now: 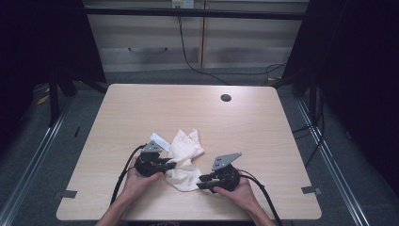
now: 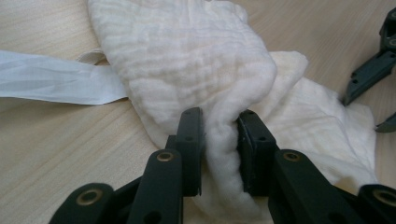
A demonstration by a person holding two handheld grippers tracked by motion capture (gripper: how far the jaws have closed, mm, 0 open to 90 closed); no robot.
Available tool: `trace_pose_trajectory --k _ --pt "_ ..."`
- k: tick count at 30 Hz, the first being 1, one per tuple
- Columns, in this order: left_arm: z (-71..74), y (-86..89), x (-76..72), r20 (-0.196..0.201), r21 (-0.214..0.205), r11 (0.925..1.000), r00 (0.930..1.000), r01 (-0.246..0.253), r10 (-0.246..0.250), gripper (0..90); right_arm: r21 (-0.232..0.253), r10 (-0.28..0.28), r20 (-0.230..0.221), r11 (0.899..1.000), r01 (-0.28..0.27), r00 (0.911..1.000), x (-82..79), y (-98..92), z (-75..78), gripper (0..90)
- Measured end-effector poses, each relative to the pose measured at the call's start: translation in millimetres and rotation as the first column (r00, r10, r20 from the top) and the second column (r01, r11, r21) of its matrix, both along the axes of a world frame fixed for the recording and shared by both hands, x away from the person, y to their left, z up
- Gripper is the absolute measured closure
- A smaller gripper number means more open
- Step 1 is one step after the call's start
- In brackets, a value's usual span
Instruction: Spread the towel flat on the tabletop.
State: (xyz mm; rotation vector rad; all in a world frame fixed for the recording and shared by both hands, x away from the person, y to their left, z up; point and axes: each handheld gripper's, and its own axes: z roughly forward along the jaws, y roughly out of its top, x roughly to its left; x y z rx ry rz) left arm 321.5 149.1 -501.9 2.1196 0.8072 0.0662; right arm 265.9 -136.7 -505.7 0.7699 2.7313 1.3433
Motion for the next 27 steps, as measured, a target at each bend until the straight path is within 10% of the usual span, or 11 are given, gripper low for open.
trace_pose_trajectory --k 6,11,18,27 --pt "-1.3 0.5 1.7 -0.016 -0.017 0.9998 0.9999 -0.006 0.006 71.6 -0.003 -0.015 0.035 1.000 0.015 0.9993 -0.9 -0.1 -2.4 65.2" --pt "-1.5 0.5 1.7 -0.016 -0.019 0.9998 0.9998 -0.007 0.007 71.0 -0.021 -0.048 0.073 0.999 0.049 0.9962 -2.1 -0.1 -3.1 85.4" --pt "1.6 0.2 -0.7 -0.005 -0.032 0.9994 0.9999 -0.014 0.014 61.4 0.047 -0.066 -0.005 0.997 0.066 0.9978 0.7 -3.9 0.0 89.0" --pt "32.6 20.2 -2.7 0.053 -0.162 0.9839 0.9950 -0.075 0.084 38.3 0.192 -0.105 0.032 0.977 0.097 0.9939 7.5 -19.8 57.7 89.5"
